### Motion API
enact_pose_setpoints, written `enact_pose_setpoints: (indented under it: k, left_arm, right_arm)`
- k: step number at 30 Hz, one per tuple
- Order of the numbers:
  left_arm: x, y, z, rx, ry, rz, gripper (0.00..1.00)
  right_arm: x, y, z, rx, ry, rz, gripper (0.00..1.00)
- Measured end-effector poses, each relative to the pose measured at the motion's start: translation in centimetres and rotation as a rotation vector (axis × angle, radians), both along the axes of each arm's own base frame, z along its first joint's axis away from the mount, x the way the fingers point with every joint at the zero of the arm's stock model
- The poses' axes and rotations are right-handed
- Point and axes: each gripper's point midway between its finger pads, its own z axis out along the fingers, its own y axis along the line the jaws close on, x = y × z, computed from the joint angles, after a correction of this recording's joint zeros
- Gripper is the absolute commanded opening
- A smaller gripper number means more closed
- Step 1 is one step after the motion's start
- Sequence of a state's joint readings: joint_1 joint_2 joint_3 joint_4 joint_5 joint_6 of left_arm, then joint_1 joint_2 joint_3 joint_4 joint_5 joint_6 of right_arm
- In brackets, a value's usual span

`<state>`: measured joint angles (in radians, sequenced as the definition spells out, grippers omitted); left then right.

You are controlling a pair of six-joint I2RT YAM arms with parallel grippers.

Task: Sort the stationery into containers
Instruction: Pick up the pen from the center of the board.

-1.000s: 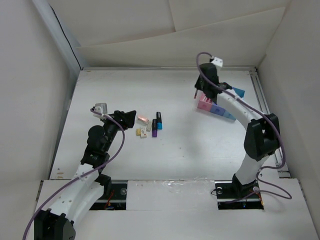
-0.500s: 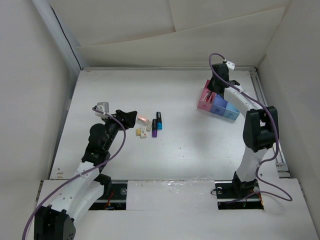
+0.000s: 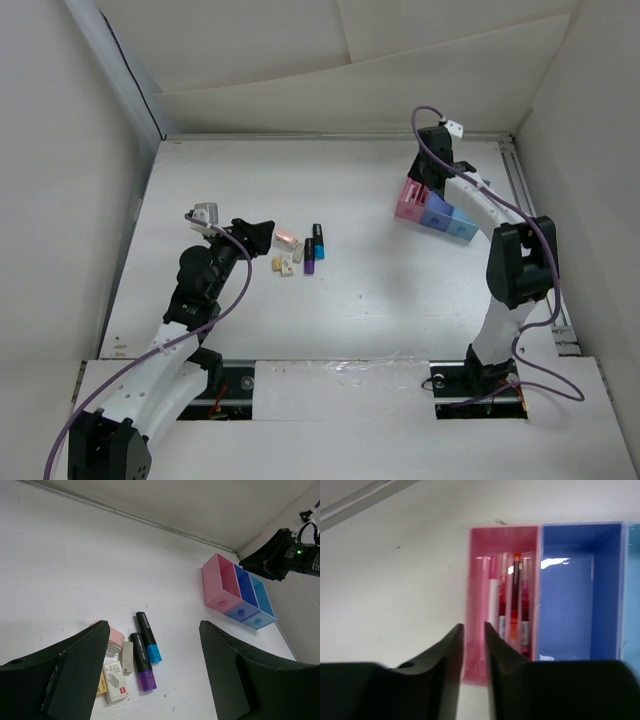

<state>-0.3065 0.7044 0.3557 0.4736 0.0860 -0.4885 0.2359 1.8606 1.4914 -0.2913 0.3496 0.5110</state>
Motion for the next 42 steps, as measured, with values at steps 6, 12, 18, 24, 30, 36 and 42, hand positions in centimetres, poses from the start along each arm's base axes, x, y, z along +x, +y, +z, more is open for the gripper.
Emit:
enact_pose_setpoints:
  k: [6, 12, 18, 24, 30, 36, 42]
  left_arm:
    - [0.0, 0.0, 0.2, -0.001, -0.004, 0.0, 0.69]
    - [0.0, -0.1, 0.2, -0.001, -0.003, -0.008, 0.69]
    - [-0.1, -0.2, 0.2, -0.001, -0.003, -0.011, 0.69]
    - [-0.1, -0.2, 0.2, -0.001, -0.003, -0.012, 0.69]
    - [-0.1, -0.3, 0.2, -0.001, -0.003, -0.016, 0.69]
    - [-0.1, -0.3, 0.2, -0.001, -0.003, -0.017, 0.69]
    - [-0.1, -0.3, 0.2, -0.001, -0.003, -0.018, 0.69]
  right_arm:
    - [-4.1, 12.2, 1.2, 0.036, -0.038, 0.265, 0.11]
    - [-10.3, 25.0, -3.6, 0.018, 0.047, 0.562, 0.57]
    - [-11.7, 26.5, -9.1, -0.031, 0.17, 0.61, 0.64]
    - [-11.5, 26.8, -11.0, -0.04, 0.203, 0.602, 0.63]
    - [-11.1, 26.8, -11.9, -0.031, 0.215, 0.586, 0.49]
    - [-10.9, 27.0, -12.1, -0.019, 0.216, 0.575, 0.39]
    - [-10.4, 26.8, -12.0, 0.0, 0.209, 0.554, 0.14]
